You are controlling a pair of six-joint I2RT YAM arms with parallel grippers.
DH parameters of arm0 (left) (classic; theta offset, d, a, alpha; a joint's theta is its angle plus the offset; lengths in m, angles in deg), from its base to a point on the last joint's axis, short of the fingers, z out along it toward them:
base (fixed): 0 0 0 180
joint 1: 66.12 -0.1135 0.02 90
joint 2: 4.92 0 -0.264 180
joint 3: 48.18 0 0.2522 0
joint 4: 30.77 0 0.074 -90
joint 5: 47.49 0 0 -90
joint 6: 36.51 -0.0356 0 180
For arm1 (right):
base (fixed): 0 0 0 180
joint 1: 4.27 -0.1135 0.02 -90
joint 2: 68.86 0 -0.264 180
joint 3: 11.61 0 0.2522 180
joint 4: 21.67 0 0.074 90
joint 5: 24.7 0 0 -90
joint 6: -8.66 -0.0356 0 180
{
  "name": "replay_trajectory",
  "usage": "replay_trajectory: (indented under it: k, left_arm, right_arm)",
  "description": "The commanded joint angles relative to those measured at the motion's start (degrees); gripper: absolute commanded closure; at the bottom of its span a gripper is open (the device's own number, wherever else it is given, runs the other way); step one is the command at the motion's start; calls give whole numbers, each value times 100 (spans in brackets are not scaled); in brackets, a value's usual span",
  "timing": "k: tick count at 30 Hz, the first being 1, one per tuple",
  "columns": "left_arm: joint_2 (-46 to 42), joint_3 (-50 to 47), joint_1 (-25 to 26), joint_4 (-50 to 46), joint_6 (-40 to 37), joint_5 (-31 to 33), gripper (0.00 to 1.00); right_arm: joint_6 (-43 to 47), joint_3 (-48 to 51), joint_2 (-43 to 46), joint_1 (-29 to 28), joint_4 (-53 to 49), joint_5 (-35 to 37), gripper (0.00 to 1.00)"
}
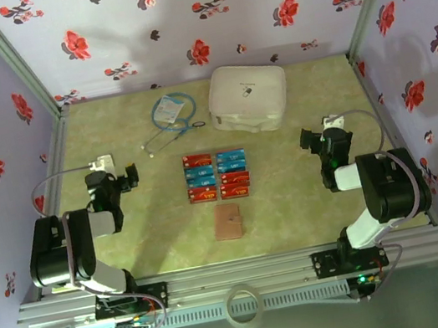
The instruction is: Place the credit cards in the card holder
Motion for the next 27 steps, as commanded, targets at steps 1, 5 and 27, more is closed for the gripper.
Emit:
replay_trajectory:
  k: [1,5,27]
  left_arm:
    - [13,77,-62,183,-71,-74,0]
    - [17,77,-63,184,-67,-76,0]
    - [15,91,-80,167,-24,-22,0]
  right_arm:
    - [134,-49,30,44,76,-245,1]
    - [135,-53,30,44,67,-246,1]
    - [117,-62,19,47,52,-254,1]
